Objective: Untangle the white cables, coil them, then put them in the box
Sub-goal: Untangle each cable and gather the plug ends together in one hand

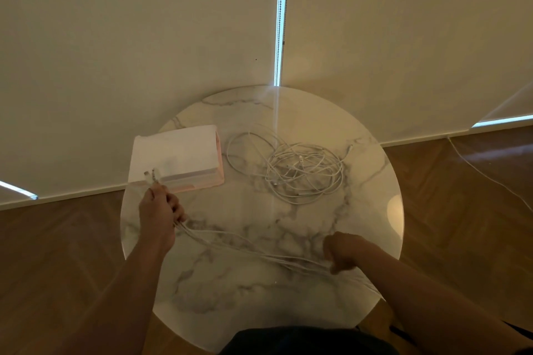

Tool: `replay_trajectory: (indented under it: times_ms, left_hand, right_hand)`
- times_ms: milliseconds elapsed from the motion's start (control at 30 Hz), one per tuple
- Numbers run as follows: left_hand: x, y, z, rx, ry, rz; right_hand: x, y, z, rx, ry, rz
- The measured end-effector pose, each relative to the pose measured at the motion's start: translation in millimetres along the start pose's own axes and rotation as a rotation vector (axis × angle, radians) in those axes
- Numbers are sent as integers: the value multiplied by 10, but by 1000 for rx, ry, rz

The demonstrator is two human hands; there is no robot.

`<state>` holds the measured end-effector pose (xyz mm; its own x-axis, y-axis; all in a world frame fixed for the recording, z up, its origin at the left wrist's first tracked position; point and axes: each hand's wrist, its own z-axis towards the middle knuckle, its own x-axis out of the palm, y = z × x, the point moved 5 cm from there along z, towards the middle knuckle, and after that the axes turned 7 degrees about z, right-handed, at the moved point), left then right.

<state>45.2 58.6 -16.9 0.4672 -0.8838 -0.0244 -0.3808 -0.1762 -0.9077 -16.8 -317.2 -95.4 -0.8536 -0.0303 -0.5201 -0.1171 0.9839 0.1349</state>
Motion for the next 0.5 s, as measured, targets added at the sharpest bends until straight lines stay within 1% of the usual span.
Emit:
replay_trajectory:
  times_ms: [67,167,233,333,433,500]
  left_hand:
    - [74,18,-27,7,37,18]
    - [179,46,-72,-34,77,-12]
    - [247,46,-102,-53,112,-53]
    - [302,47,-100,-76,156,-95]
    - [349,63,-93,-131,215,-154]
    - [372,88,-98,-173,244,-197]
  right_hand:
    - [-233,100,66,-68,-189,128]
    - [-630,137,113,-63,-528,394]
    - [-885,139,128,-55,-685,515]
    - [-1113,26,207,36,-834,647]
    - [-1163,-189,253,186,-960,789]
    - [-1163,-296,257,242,-1019,844]
